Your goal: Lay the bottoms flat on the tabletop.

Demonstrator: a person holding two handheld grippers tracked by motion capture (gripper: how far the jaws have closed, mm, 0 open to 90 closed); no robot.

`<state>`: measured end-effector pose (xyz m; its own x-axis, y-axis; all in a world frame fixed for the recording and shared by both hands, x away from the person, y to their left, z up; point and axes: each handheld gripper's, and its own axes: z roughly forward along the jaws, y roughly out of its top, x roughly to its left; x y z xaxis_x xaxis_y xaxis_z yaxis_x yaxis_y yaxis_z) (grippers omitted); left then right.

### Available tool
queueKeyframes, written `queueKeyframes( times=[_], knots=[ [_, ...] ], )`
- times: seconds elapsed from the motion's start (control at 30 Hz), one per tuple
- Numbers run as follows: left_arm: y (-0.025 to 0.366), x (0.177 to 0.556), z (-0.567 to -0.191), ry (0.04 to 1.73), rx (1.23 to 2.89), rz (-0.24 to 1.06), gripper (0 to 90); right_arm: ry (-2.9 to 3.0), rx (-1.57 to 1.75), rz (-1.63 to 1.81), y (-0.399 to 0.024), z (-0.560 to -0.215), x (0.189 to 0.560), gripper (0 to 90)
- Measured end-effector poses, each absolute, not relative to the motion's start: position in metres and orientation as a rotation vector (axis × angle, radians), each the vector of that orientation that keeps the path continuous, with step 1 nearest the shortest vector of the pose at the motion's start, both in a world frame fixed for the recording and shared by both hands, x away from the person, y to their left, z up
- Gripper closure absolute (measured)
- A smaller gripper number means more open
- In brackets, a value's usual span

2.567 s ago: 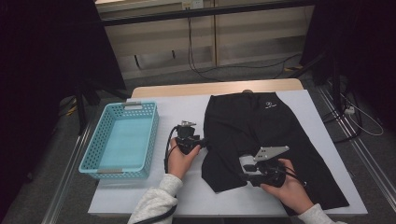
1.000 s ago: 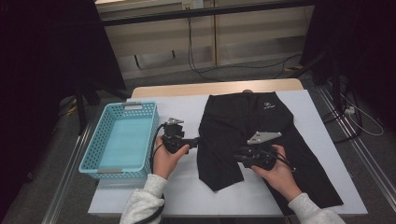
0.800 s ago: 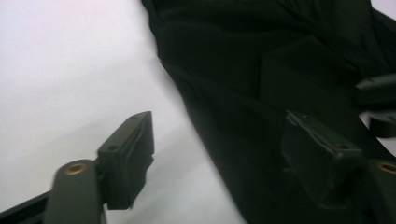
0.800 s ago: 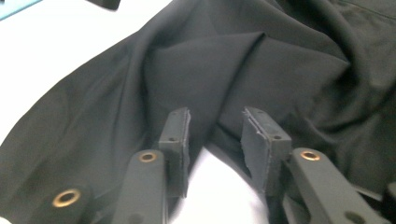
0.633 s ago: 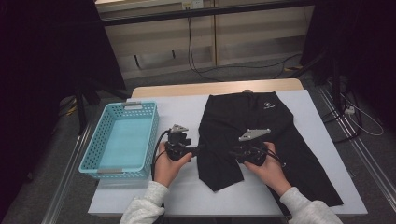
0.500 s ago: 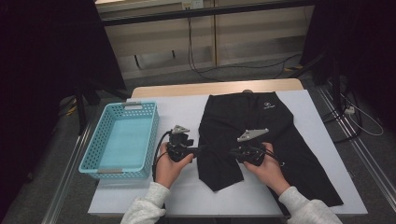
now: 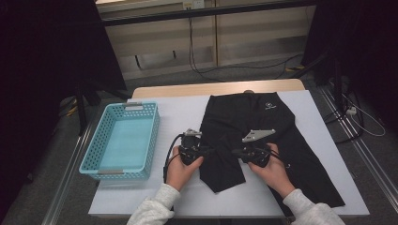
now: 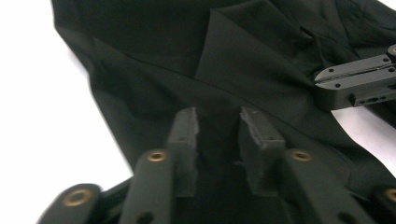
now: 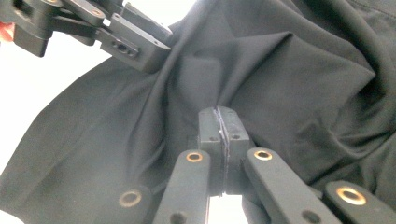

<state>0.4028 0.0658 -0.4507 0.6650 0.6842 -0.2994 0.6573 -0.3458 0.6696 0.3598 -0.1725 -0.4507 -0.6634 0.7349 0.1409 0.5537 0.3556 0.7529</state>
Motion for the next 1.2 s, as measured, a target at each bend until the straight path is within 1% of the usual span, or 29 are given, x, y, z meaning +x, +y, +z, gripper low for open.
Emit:
queueKeyframes(
  times=[0.07,0.1,0.2,0.37,0.57,0.8,0.87,0.9,0.93,0.97,1.0,1.03,1.1,1.13,1.17,1.2],
  knots=[
    [0.062,0.402,-0.453,1.028,2.1,0.031,78.9,2.395,1.166,1.19,-0.173,-0.452,0.359,90.0],
    [0.061,0.402,-0.454,1.024,2.102,0.028,80.7,2.396,1.165,1.187,-0.173,-0.452,0.359,90.0],
    [0.061,0.402,-0.451,1.025,2.094,0.018,89.9,2.39,1.164,1.19,-0.175,-0.451,0.359,90.0],
    [0.07,0.405,-0.445,1.035,2.043,-0.003,90.0,2.384,1.174,1.193,-0.178,-0.451,0.36,89.9],
    [0.091,0.41,-0.433,1.06,1.969,-0.009,90.0,2.371,1.185,1.23,-0.179,-0.448,0.36,89.4],
    [0.124,0.421,-0.428,1.148,1.881,0.046,90.0,2.353,1.151,1.244,-0.175,-0.444,0.364,89.3],
    [0.128,0.421,-0.429,1.158,1.863,0.021,90.0,2.353,1.159,1.269,-0.174,-0.443,0.367,89.3],
    [0.125,0.42,-0.43,1.137,1.876,0.006,90.0,2.353,1.158,1.27,-0.174,-0.441,0.368,89.3],
    [0.123,0.418,-0.43,1.118,1.887,0.014,89.2,2.353,1.154,1.261,-0.173,-0.44,0.369,89.2],
    [0.117,0.415,-0.429,1.087,1.91,0.041,84.6,2.353,1.155,1.259,-0.173,-0.44,0.37,89.1],
    [0.112,0.413,-0.43,1.065,1.929,0.034,78.4,2.358,1.155,1.256,-0.172,-0.441,0.37,88.5],
    [0.107,0.411,-0.431,1.046,1.935,0.019,75.3,2.361,1.159,1.249,-0.172,-0.443,0.37,86.9],
    [0.098,0.406,-0.434,1.015,1.98,0.027,63.7,2.366,1.162,1.239,-0.171,-0.445,0.37,79.7],
    [0.094,0.405,-0.436,1.005,1.997,0.024,63.7,2.37,1.158,1.223,-0.169,-0.446,0.37,74.1],
    [0.09,0.403,-0.439,0.993,2.016,0.023,63.0,2.373,1.152,1.21,-0.169,-0.446,0.37,70.4],
    [0.087,0.402,-0.44,0.984,2.028,0.032,60.9,2.371,1.153,1.196,-0.168,-0.447,0.37,66.0]
  ],
)
